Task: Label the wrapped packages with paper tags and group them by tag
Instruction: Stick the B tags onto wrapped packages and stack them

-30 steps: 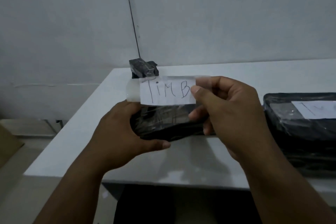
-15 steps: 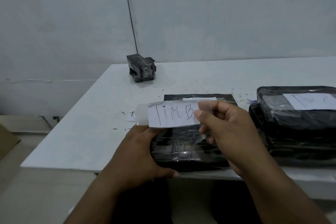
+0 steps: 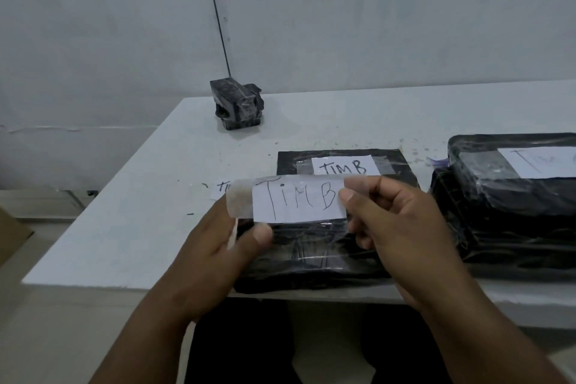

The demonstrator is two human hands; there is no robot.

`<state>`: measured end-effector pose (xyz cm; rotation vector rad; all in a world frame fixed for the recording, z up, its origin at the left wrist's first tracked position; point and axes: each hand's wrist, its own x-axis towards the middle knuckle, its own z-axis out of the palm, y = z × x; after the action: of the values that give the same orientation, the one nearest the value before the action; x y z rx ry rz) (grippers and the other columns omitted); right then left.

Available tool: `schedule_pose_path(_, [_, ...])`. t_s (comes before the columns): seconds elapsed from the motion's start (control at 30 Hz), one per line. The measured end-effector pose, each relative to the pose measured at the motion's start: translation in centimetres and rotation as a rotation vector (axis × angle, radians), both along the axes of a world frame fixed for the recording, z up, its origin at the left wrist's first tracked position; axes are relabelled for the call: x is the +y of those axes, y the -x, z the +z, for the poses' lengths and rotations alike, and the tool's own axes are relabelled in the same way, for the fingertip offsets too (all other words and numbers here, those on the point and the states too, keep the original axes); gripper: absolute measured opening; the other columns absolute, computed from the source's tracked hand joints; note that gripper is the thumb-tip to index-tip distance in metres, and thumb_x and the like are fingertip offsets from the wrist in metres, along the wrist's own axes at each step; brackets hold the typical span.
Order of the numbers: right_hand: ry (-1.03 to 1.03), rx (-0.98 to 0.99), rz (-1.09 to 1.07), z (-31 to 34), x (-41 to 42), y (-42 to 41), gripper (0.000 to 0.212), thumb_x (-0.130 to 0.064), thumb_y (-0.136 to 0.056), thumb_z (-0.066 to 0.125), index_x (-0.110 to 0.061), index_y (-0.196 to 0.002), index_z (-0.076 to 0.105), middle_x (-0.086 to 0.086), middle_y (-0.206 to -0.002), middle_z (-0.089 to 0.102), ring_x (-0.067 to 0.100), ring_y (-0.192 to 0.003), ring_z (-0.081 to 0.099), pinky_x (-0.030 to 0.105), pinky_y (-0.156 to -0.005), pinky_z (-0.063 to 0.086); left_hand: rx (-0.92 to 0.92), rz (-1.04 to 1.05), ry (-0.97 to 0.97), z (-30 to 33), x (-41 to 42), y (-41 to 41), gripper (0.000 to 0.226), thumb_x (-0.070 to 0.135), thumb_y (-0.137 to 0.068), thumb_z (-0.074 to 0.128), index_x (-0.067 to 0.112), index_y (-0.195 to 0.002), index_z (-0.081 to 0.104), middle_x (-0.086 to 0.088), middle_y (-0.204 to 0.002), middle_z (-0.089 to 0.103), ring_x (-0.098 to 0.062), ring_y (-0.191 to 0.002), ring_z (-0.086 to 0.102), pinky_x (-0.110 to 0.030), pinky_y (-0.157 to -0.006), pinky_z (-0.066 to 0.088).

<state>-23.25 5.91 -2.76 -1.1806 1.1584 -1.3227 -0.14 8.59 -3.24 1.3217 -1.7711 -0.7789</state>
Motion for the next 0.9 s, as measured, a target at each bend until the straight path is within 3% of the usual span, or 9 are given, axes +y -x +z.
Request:
schedule_pose_path(0.1, [0.058,0.089,-0.019,-0.1,0.1,0.1,0.008,-0.025,-0.092,0.073,-0.026,-0.099,0.078,-0.001,-0.069,0.072,0.008,-0.059,0.064,0.019,-0.056,0.047,0.134,0.172,0.016,0.6,0.5,1.1,0.045,0.059,-0.103,0.032,0.038,-0.112,0.071,0.028,-0.113,0.071,0.010,-0.111,0.062,-0.002,-0.085,0.042])
schedule_pose_path(0.23, [0.147,0.211,-0.055,0.1,0.5,0.2,0.007,-0.029,-0.092,0.072,-0.027,-0.089,0.079,-0.006,-0.067,0.072,0.003,-0.059,0.064,0.012,-0.058,0.049,0.088,0.338,0.055,0.1,0.2,1.3,0.045,0.049,-0.102,0.039,0.021,-0.083,0.068,0.008,-0.085,0.071,-0.005,-0.082,0.065,-0.011,-0.066,0.043])
schedule_pose_path(0.3, [0.177,0.278,-0.078,0.1,0.6,0.2,0.009,-0.030,-0.092,0.072,-0.029,-0.085,0.078,-0.009,-0.068,0.073,0.004,-0.062,0.066,0.012,-0.061,0.051,0.067,0.371,0.069,-0.2,0.1,1.0,0.041,0.047,-0.102,0.045,0.021,-0.078,0.064,0.010,-0.078,0.068,-0.004,-0.075,0.062,-0.011,-0.063,0.042])
schedule_pose_path(0.47, [0.229,0.427,-0.152,0.0,0.7,0.6,0.011,-0.032,-0.092,0.071,-0.031,-0.083,0.077,-0.017,-0.081,0.074,0.001,-0.078,0.068,0.008,-0.069,0.050,-0.084,0.409,0.151,-0.6,0.2,0.8,0.029,0.049,-0.102,0.053,0.031,-0.082,0.066,0.019,-0.091,0.069,0.001,-0.093,0.063,-0.005,-0.072,0.041])
schedule_pose_path(0.57, [0.230,0.494,-0.181,-0.2,0.7,0.8,0.011,-0.034,-0.090,0.073,-0.033,-0.080,0.075,-0.015,-0.085,0.072,-0.001,-0.082,0.064,0.004,-0.067,0.045,-0.170,0.399,0.213,-1.0,0.1,0.5,0.029,0.046,-0.098,0.053,0.028,-0.076,0.061,0.013,-0.086,0.065,-0.008,-0.090,0.062,-0.023,-0.075,0.049])
schedule_pose_path(0.67, [0.192,0.559,-0.156,-0.7,0.6,1.1,0.017,-0.034,-0.090,0.074,-0.031,-0.073,0.074,-0.013,-0.072,0.070,0.003,-0.071,0.063,0.008,-0.060,0.045,-0.254,0.389,0.214,-1.3,-0.1,0.3,0.031,0.046,-0.095,0.052,0.025,-0.073,0.062,0.014,-0.089,0.063,-0.010,-0.093,0.060,-0.038,-0.079,0.050])
schedule_pose_path(0.73, [0.162,0.607,-0.144,-0.9,0.5,1.2,0.018,-0.035,-0.090,0.073,-0.032,-0.073,0.075,-0.017,-0.068,0.069,0.002,-0.068,0.063,0.010,-0.055,0.043,-0.324,0.390,0.198,-1.7,-0.3,0.2,0.031,0.047,-0.092,0.052,0.026,-0.072,0.063,0.016,-0.094,0.060,-0.008,-0.098,0.056,-0.038,-0.084,0.048])
schedule_pose_path(0.9, [0.148,0.719,-0.175,-1.6,0.5,1.2,0.009,-0.039,-0.090,0.073,-0.035,-0.083,0.077,-0.024,-0.075,0.068,-0.006,-0.078,0.062,0.018,-0.068,0.046,-0.400,0.367,0.147,-2.2,-0.7,0.3,0.031,0.042,-0.096,0.058,0.025,-0.071,0.062,0.018,-0.099,0.052,-0.008,-0.103,0.045,-0.022,-0.079,0.039])
